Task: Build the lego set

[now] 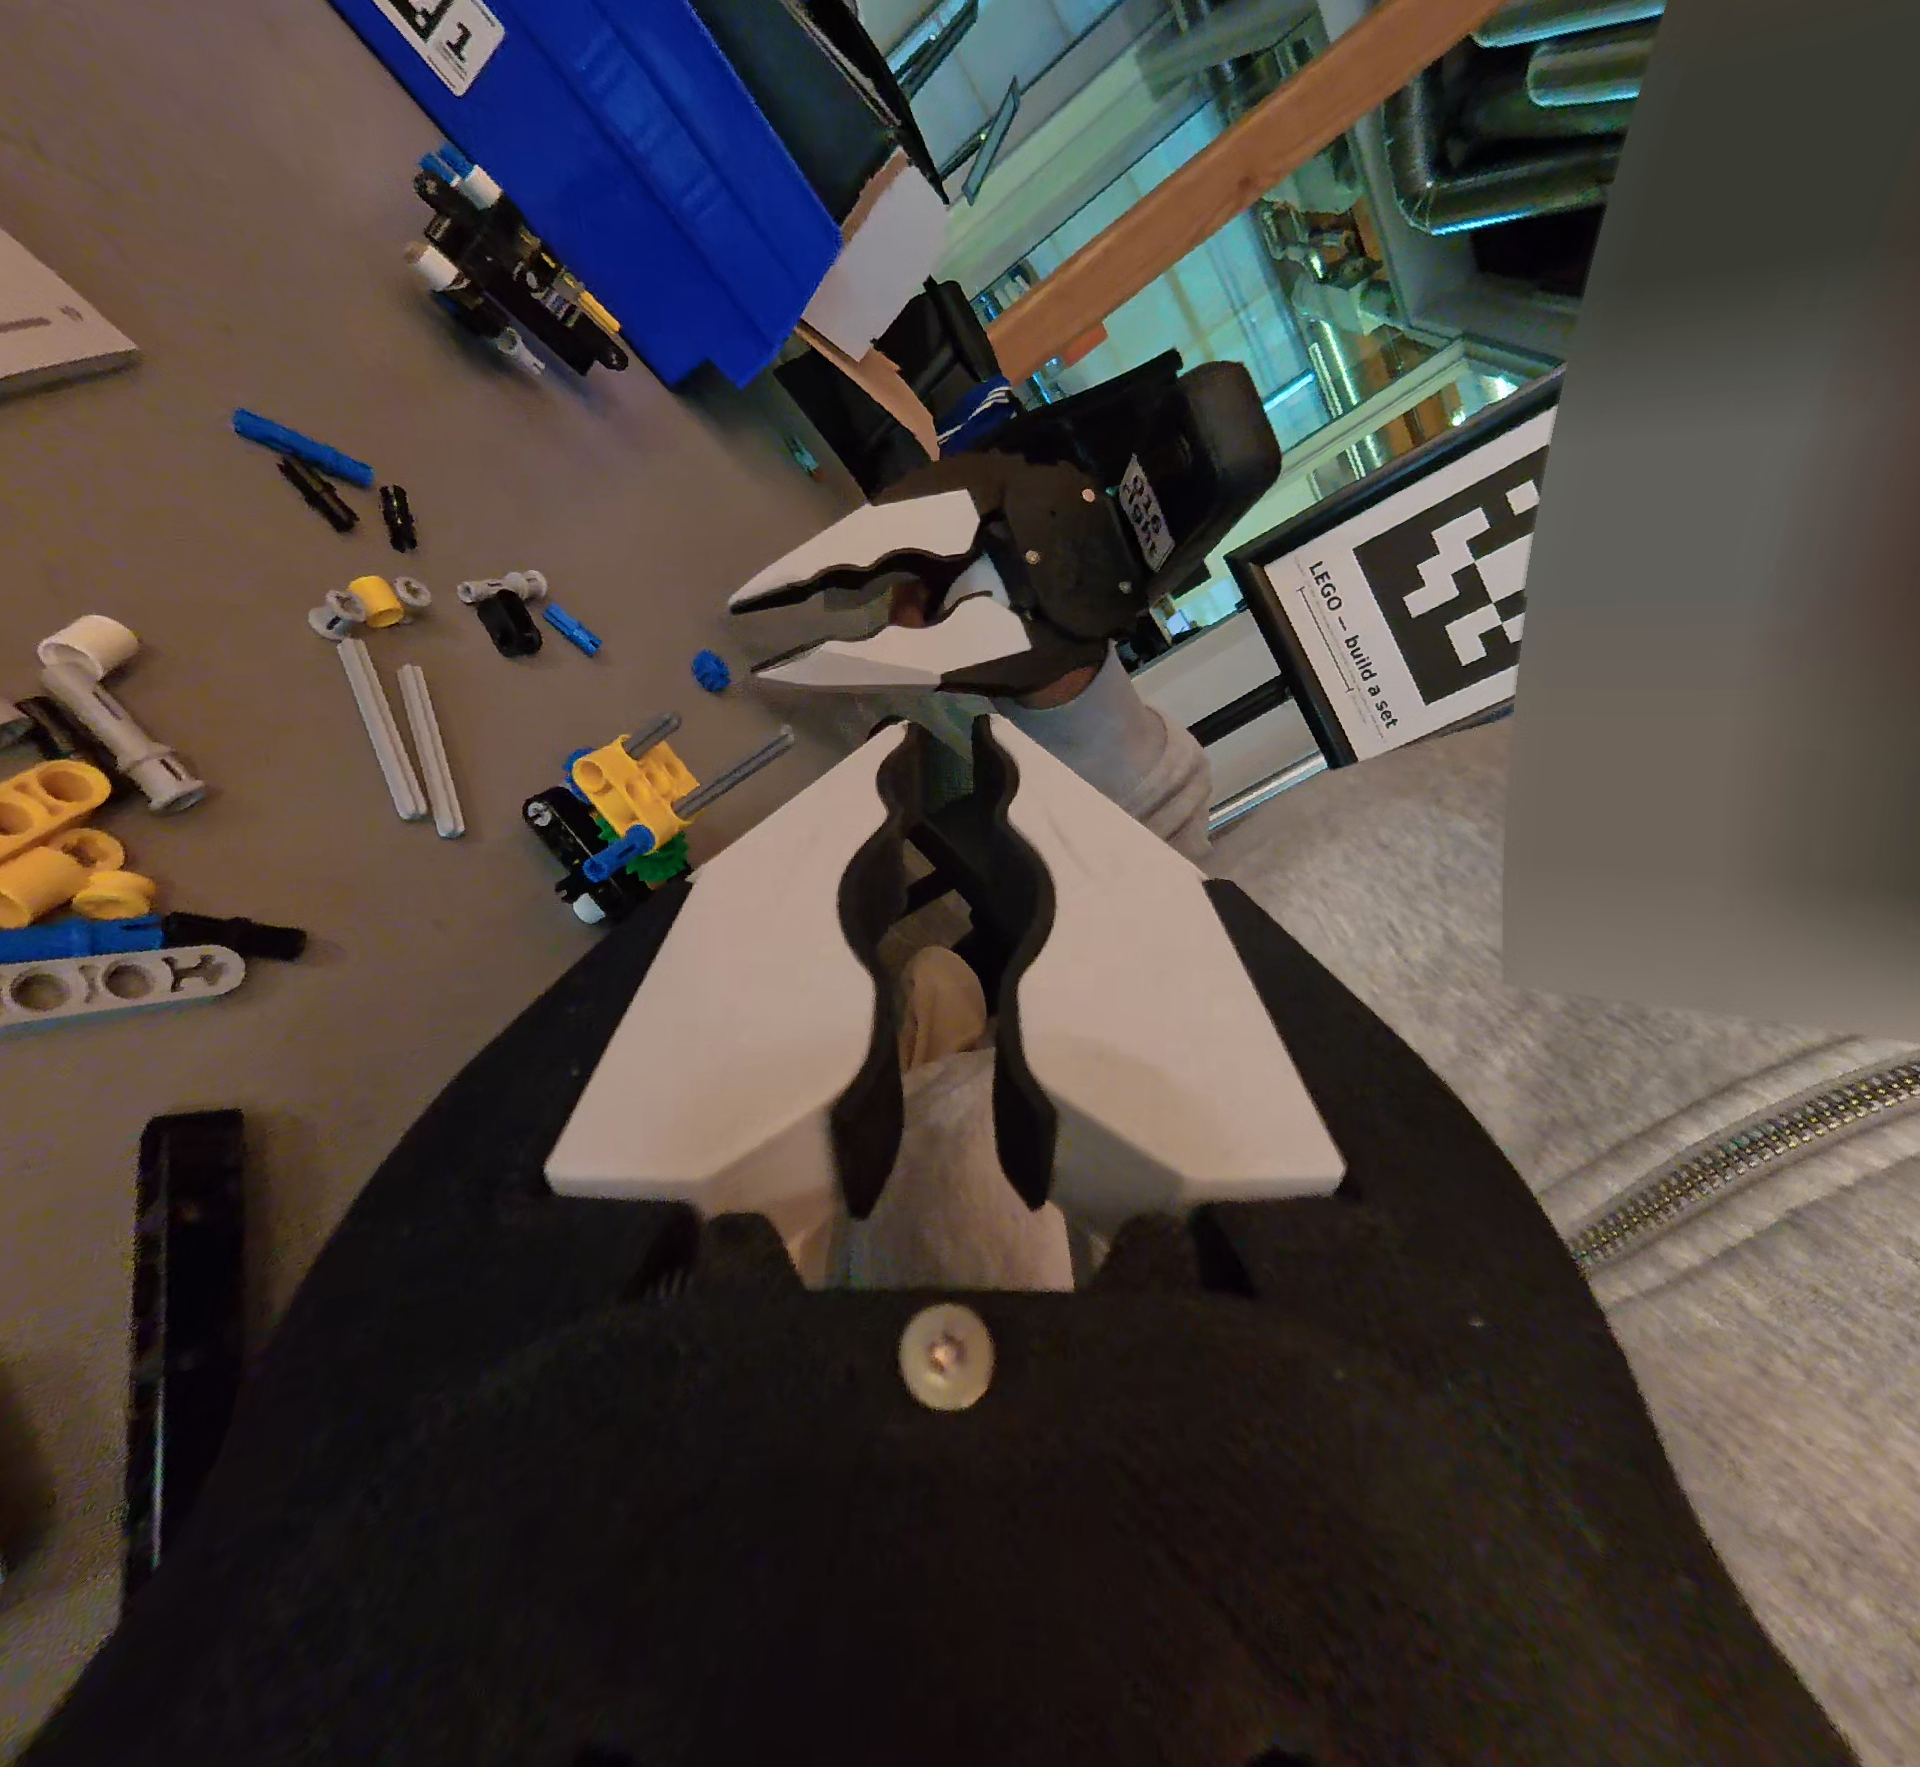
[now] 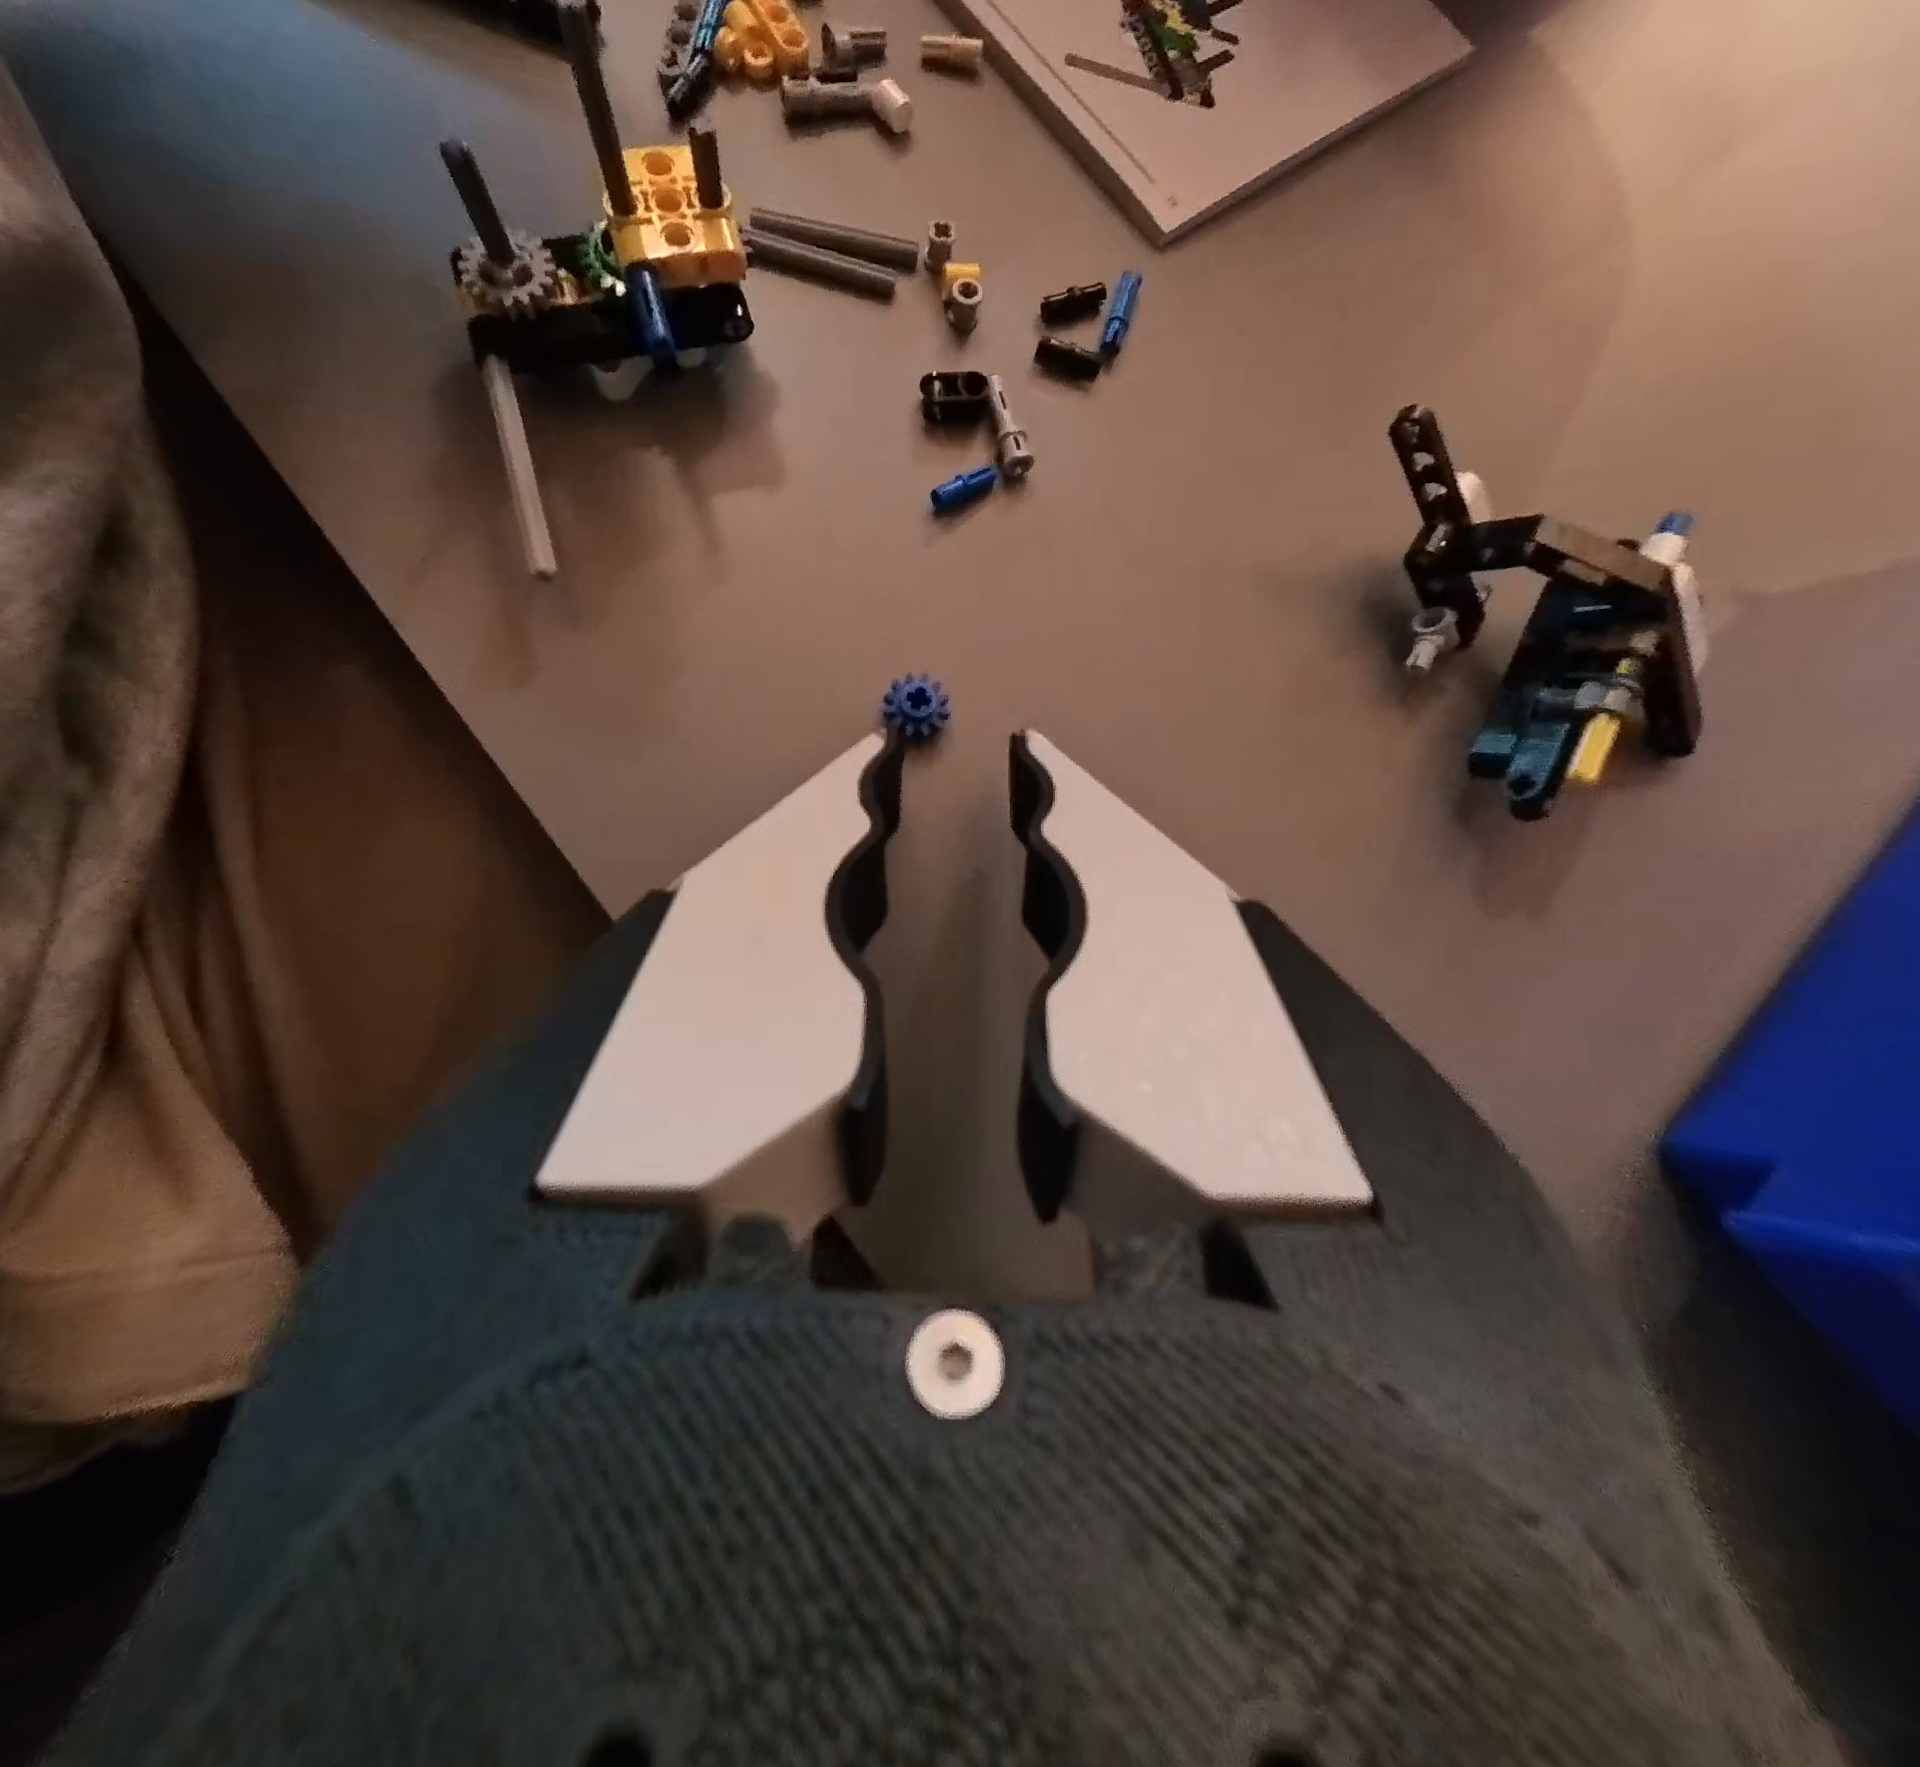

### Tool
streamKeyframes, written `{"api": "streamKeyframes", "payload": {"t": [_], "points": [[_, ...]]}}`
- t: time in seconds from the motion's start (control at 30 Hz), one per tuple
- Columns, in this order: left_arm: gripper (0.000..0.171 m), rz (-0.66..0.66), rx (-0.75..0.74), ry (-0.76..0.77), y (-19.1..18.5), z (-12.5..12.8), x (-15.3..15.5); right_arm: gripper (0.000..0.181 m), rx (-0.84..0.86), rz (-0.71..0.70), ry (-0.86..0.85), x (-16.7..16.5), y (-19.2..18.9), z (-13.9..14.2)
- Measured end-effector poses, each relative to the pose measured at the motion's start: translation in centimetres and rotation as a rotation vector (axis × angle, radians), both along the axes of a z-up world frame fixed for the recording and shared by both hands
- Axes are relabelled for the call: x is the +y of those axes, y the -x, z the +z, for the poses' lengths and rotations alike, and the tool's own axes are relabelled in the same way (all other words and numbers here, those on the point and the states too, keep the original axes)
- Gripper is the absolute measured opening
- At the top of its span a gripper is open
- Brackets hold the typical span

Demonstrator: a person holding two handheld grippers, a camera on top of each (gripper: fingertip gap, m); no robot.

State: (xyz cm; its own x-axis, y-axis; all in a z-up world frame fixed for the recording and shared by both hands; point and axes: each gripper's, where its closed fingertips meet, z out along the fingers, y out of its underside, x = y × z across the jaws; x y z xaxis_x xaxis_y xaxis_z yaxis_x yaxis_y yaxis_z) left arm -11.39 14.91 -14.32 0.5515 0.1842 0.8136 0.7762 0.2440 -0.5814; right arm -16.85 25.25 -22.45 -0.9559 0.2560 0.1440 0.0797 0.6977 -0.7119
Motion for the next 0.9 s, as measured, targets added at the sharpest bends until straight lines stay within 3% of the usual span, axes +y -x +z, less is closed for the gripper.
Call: {"api": "streamKeyframes", "payload": {"t": [0.2, 0.43, 0.9], "points": [[0.007, 0.004, 0.005, 0.011, 0.1, 0.0, 0.0, 0.02, 0.023, -0.231, 0.134, 0.1, 2.1, 1.9], [0.007, 0.019, 0.012, 0.023, 0.3, 0.0, 0.1, 0.019, -0.044, -0.163, 0.111, -0.7, 0.0, -0.2], [0.01, 0.096, 0.036, 0.083, 1.7, -0.1, -2.2, 0.012, -0.112, -0.135, 0.08, -1.2, -0.4, -1.1]]}}
